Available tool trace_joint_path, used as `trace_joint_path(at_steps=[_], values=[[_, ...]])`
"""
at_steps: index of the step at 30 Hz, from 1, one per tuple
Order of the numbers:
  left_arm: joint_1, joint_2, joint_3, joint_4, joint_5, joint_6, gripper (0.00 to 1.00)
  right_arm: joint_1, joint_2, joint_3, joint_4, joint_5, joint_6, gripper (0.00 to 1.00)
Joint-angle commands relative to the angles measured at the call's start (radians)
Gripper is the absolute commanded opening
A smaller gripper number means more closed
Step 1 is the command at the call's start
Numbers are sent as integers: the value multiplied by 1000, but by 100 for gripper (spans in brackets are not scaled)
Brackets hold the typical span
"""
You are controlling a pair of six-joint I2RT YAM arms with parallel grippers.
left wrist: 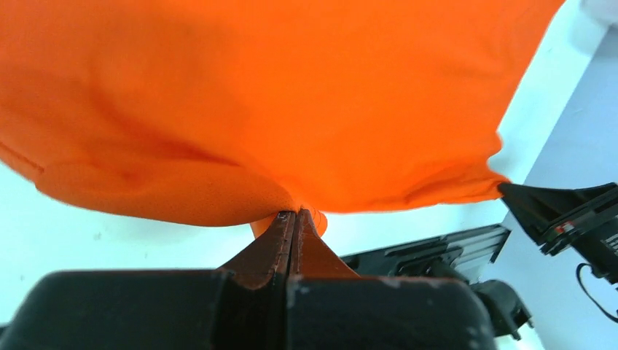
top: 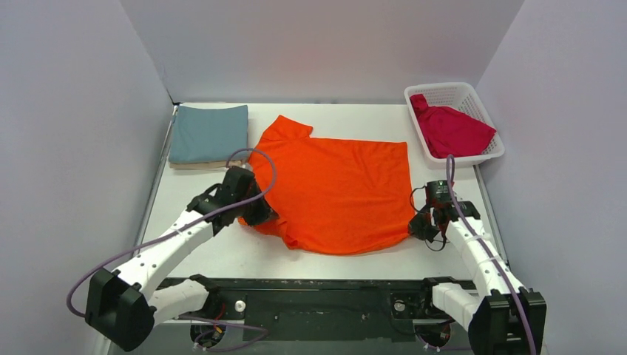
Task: Fold and stack the t-shirts
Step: Fold the flattened tshirt in 1/3 of the way
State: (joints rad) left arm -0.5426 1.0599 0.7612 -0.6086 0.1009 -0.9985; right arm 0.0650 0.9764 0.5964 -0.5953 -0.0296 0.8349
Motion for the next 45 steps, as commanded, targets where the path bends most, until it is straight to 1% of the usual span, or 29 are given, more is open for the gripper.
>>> trace_joint_path(at_steps=[1,5,9,15,18,23,31,35,36,39,40,41,42,43,44,45], values=[[61,97,172,101,21,120,0,-4,96,108,-9,-12,-18,0],[132,172,250,92,12,164,0,-24,188,190,-3,-31,-35,0],[194,223,289,122,19,184,0,-48,273,273,2,-40,-53,0],[248,307,349,162,37,218,0,-62,395,355,13,-53,-74,0],[267,357,368,198,62,240,0,-97,434,380,19,-49,-81,0],[275,461,418,208,63,262,0,-113,493,406,34,-45,-84,0],[288,591,489,241,16,320,0,-116,598,457,83,-32,-100,0],[291,658,542,204,-31,367,0,-116,629,473,100,7,-96,0],[292,678,548,202,-42,375,0,-116,632,474,107,16,-95,1],[296,725,600,214,-13,437,0,-116,635,482,129,62,-96,3],[296,755,639,210,-4,450,0,-116,636,486,135,67,-101,4],[296,774,665,181,7,476,2,-116,637,496,136,75,-103,6],[295,809,721,156,8,484,8,-117,638,501,132,73,-110,14],[294,824,746,99,0,500,30,-116,637,511,128,70,-116,21],[294,843,786,72,-15,505,41,-116,634,516,118,61,-125,34],[294,846,797,34,-46,507,69,-115,620,517,115,56,-126,39]])
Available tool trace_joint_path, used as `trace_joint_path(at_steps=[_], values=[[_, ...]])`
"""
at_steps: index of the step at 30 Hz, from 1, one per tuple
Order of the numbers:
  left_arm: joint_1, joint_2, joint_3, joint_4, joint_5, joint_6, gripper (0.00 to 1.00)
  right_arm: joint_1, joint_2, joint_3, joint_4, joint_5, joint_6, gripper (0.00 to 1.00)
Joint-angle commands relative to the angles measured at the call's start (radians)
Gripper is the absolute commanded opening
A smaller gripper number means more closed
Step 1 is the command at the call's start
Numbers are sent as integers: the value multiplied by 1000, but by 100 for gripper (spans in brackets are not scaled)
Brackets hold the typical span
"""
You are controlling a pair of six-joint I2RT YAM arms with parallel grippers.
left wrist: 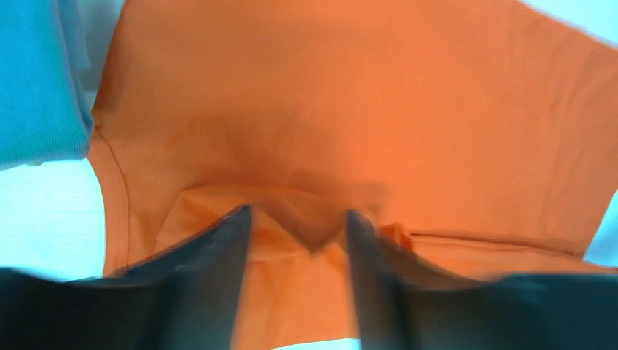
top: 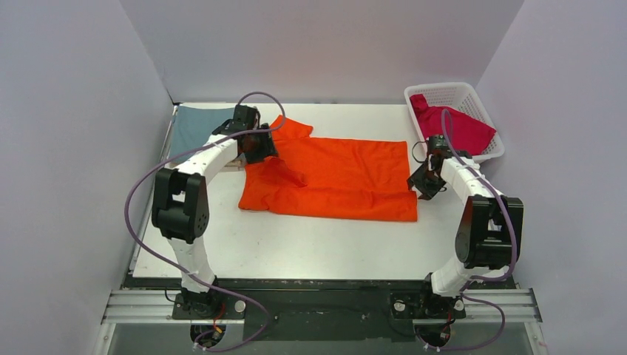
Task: Fold and stack the t-shirts
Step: Fold the flattened tshirt in 1/3 of the way
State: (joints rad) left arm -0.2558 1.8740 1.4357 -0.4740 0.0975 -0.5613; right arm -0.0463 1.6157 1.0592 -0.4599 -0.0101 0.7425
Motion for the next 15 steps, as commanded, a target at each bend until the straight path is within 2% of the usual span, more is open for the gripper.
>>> trace_joint_path(at_steps=[1,2,3,8,12,15], values=[[7,28,133,-112,-59,71,76,-3,-30,53,-25,28,-34,44],[7,23,136,-135,-96,70,82,-1,-56,44,-26,24,-35,47],[8,7,137,-145,-111,68,84,2,-72,39,-30,22,-34,50],[0,-118,58,-144,-119,17,85,31,-208,-33,-54,42,-53,65],[-25,-239,-127,-51,-62,-49,87,106,-247,-108,-19,32,-69,70],[-32,-274,-297,60,5,-98,88,161,-203,-133,32,-23,-77,70]])
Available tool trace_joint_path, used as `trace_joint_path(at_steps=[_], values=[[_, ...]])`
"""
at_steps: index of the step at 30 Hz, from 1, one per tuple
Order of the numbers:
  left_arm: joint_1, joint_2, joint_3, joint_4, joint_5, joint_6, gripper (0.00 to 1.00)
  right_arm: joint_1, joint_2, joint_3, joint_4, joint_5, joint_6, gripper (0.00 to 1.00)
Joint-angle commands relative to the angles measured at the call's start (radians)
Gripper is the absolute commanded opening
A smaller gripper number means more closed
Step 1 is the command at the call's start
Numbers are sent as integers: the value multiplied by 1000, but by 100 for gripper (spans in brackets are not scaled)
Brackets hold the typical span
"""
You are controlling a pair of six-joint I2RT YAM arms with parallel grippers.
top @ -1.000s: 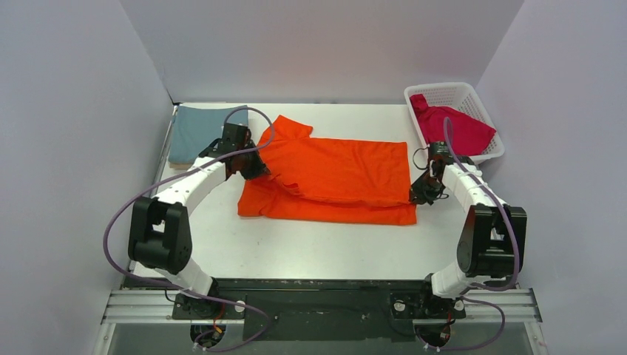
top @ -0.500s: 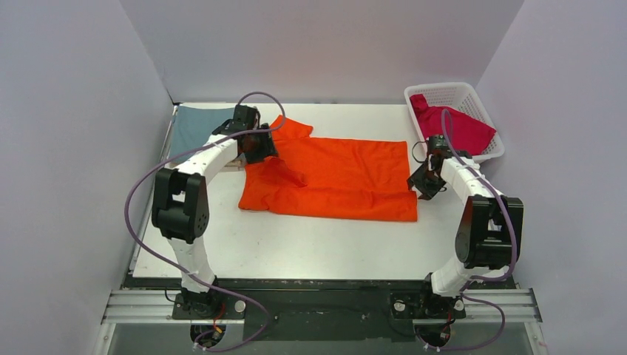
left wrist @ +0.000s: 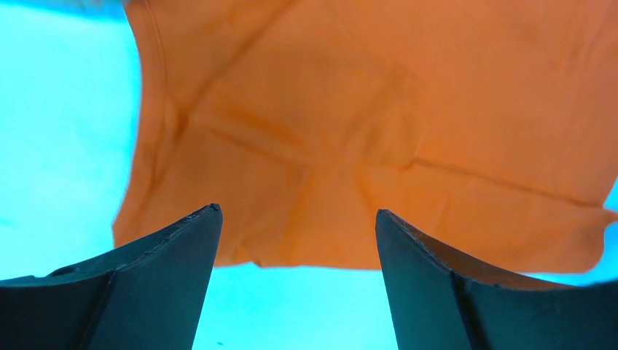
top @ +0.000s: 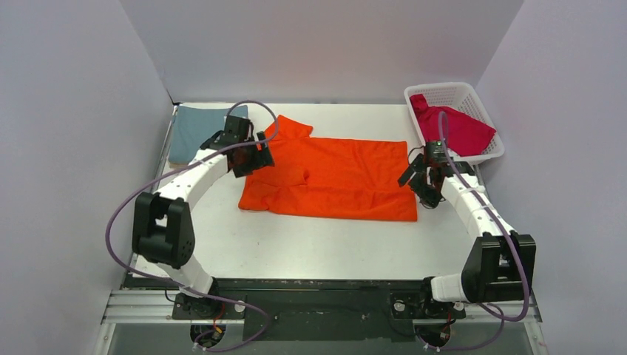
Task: Fold and stack the t-shirts
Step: Fold the flattened tshirt in 1/3 of the way, then grab the side of the flattened tshirt furthest away from the robot with both arms
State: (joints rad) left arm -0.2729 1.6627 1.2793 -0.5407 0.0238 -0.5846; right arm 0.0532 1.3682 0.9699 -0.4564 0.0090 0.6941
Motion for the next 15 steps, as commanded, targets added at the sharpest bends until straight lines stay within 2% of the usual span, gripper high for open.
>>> trace_joint_path(at_steps=[1,8,15], values=[[-15,-61,-185,141,85,-80,88,73,80,-44,60,-60,-31,69],[-14,16,-261,130,63,-102,90,74,229,-63,107,-49,-22,68],[-14,-14,-415,59,-52,-119,90,28,204,-200,104,-51,-20,68]])
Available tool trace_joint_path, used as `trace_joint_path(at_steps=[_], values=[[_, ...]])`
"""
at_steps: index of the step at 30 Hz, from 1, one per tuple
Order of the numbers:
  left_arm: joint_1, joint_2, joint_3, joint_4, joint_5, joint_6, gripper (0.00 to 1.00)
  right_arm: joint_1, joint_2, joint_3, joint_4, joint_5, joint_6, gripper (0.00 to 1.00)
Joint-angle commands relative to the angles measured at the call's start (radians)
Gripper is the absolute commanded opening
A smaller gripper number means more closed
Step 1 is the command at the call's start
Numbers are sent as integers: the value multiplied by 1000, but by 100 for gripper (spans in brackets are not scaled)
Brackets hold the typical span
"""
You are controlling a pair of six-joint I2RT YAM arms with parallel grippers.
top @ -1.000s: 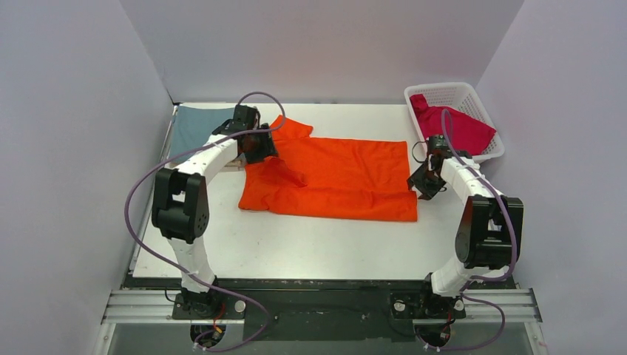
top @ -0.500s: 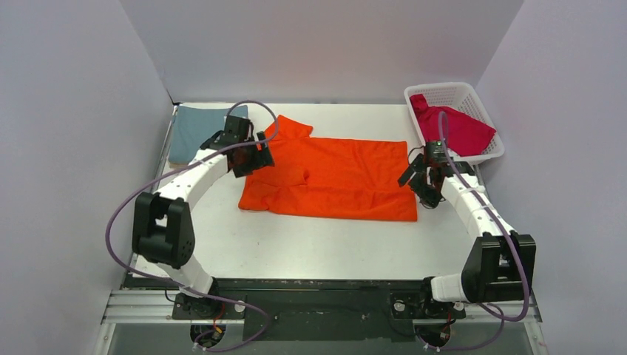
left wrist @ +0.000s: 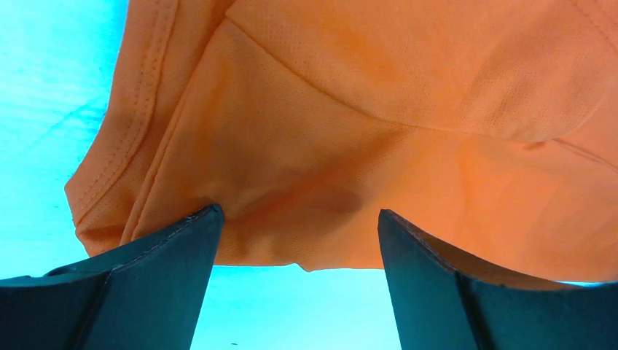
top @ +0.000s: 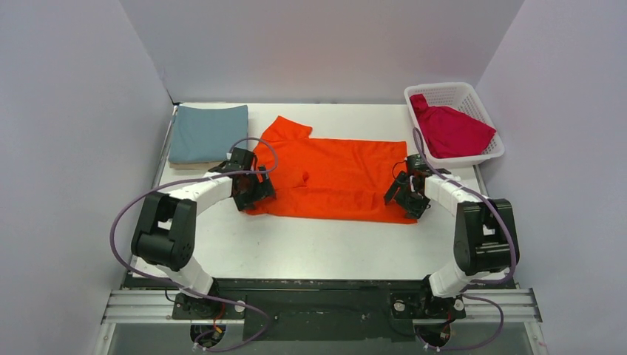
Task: Fold and stack the t-shirts
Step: Grab the side of the flattened tshirt furthest away from the robot with both arms
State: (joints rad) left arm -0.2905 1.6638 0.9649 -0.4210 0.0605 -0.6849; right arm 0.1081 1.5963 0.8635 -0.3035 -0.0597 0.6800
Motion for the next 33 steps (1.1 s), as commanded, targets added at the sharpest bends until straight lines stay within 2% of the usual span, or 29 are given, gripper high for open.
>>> trace_joint_path(at_steps=[1,5,10,15,21,24,33], values=[[4,-33,-116,-66,-89,-38,90,-31,-49,-107,-51,15,-10,68],[-25,-128,-218,-121,-97,-117,90,-39,-125,-185,-85,-27,-28,68],[-128,-264,-323,-249,-173,-214,91,-34,-257,-317,-115,-71,8,68],[-220,-390,-382,-361,-182,-363,91,-30,-437,-402,-244,-42,20,68],[-304,-469,-350,-527,-262,-474,91,-21,-619,-469,-335,-41,90,68],[-337,-494,-349,-533,-283,-473,91,-19,-722,-488,-388,-27,117,68],[-367,-550,-322,-543,-336,-492,91,-12,-806,-475,-451,-42,121,68]])
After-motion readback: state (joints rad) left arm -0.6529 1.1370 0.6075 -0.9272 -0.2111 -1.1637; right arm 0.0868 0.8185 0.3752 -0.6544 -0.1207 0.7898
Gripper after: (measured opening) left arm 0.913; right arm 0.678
